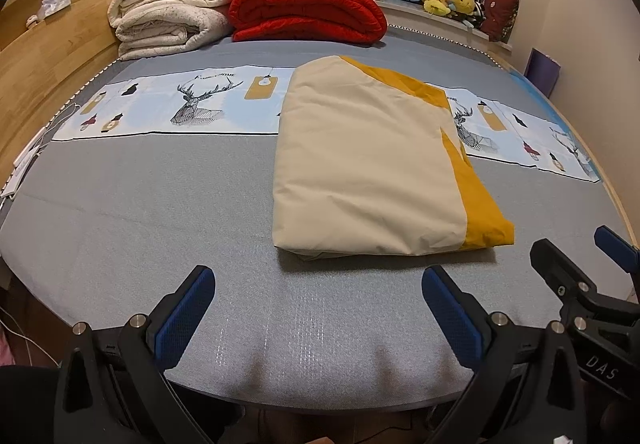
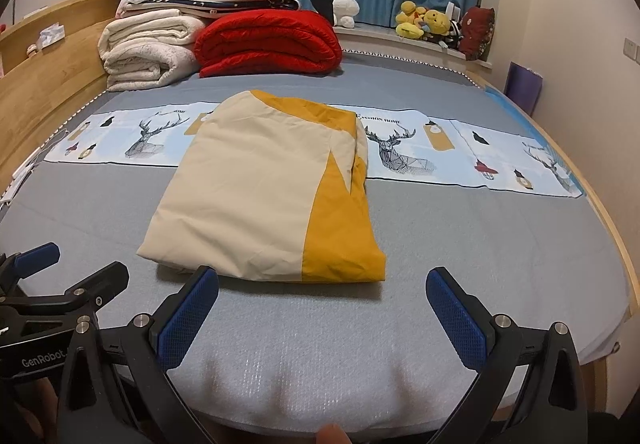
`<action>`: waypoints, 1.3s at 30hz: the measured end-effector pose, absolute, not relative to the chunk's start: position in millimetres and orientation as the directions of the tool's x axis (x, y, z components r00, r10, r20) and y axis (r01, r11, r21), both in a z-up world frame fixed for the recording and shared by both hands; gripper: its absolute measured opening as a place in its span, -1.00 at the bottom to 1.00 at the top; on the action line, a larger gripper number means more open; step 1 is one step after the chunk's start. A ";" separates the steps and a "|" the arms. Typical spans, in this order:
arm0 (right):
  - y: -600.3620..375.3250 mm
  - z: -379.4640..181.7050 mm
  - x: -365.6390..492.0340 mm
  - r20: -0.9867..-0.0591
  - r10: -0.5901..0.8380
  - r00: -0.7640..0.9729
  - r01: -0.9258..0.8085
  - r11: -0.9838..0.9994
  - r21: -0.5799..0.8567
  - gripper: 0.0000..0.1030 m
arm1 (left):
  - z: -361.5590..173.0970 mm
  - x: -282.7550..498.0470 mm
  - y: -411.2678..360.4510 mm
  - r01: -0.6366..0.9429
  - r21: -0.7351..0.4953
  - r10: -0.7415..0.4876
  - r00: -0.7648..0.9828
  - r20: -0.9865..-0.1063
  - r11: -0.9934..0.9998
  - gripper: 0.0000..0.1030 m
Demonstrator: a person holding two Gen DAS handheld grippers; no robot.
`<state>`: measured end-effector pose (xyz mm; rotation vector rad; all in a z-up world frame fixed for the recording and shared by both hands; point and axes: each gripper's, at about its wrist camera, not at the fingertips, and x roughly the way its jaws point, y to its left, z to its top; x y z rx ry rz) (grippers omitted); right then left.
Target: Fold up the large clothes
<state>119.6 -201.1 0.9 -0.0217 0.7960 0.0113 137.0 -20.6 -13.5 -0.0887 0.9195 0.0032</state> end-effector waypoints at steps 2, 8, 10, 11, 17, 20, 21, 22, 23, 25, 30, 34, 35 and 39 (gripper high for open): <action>-200.7 0.9 119.5 -0.715 0.002 0.700 -0.018 1.000 -0.016 1.00 | -13.7 137.0 -20.4 -0.041 -0.076 -0.036 0.606 -0.795 0.996 0.99; -201.0 0.3 119.9 -0.714 0.001 0.700 -0.018 1.000 -0.016 1.00 | -14.1 137.0 -20.7 -0.041 -0.075 -0.035 0.606 -0.795 0.996 0.99; -200.9 1.0 120.0 -0.715 0.001 0.699 -0.018 1.000 -0.017 1.00 | -14.6 137.1 -20.6 -0.040 -0.076 -0.036 0.605 -0.795 0.996 0.99; -201.9 0.7 120.5 -0.715 0.001 0.699 -0.018 1.000 -0.017 1.00 | -15.5 137.2 -20.7 -0.039 -0.075 -0.036 0.605 -0.796 0.996 0.99; -201.5 0.2 120.5 -0.715 -0.001 0.700 -0.018 1.000 -0.019 1.00 | -16.4 136.9 -21.2 -0.040 -0.075 -0.035 0.604 -0.796 0.996 0.98; -200.6 0.4 120.2 -0.714 0.000 0.700 -0.018 1.000 -0.017 1.00 | -17.4 136.8 -20.7 -0.040 -0.076 -0.037 0.604 -0.796 0.996 0.98; -201.0 0.3 120.3 -0.714 0.000 0.700 -0.018 1.000 -0.018 1.00 | -17.2 136.7 -20.9 -0.039 -0.075 -0.036 0.604 -0.796 0.996 0.98; -200.2 0.3 120.1 -0.714 0.000 0.700 -0.018 1.000 -0.019 1.00 | -17.1 136.7 -20.9 -0.039 -0.075 -0.036 0.604 -0.796 0.996 0.98; -201.1 0.0 120.6 -0.714 -0.001 0.700 -0.019 1.000 -0.019 1.00 | -17.1 136.7 -20.9 -0.040 -0.075 -0.036 0.604 -0.796 0.996 0.98; -201.0 0.1 120.4 -0.714 0.000 0.700 -0.018 1.000 -0.018 1.00 | -17.3 136.7 -20.8 -0.040 -0.076 -0.036 0.604 -0.796 0.996 0.98; -200.2 0.0 120.3 -0.714 0.000 0.700 -0.019 1.000 -0.019 1.00 | -17.1 136.8 -20.7 -0.039 -0.075 -0.036 0.604 -0.796 0.996 0.98; -200.9 -0.2 120.7 -0.714 -0.001 0.700 -0.019 1.000 -0.019 1.00 | -17.0 136.8 -20.6 -0.039 -0.076 -0.037 0.604 -0.796 0.996 0.98; -201.0 -0.3 120.8 -0.714 0.000 0.700 -0.019 1.000 -0.019 1.00 | -17.3 136.8 -20.7 -0.039 -0.076 -0.037 0.604 -0.796 0.996 0.98; -200.9 -0.5 120.7 -0.714 -0.001 0.700 -0.020 1.000 -0.022 1.00 | -17.4 137.1 -20.5 -0.039 -0.076 -0.038 0.602 -0.798 0.996 0.98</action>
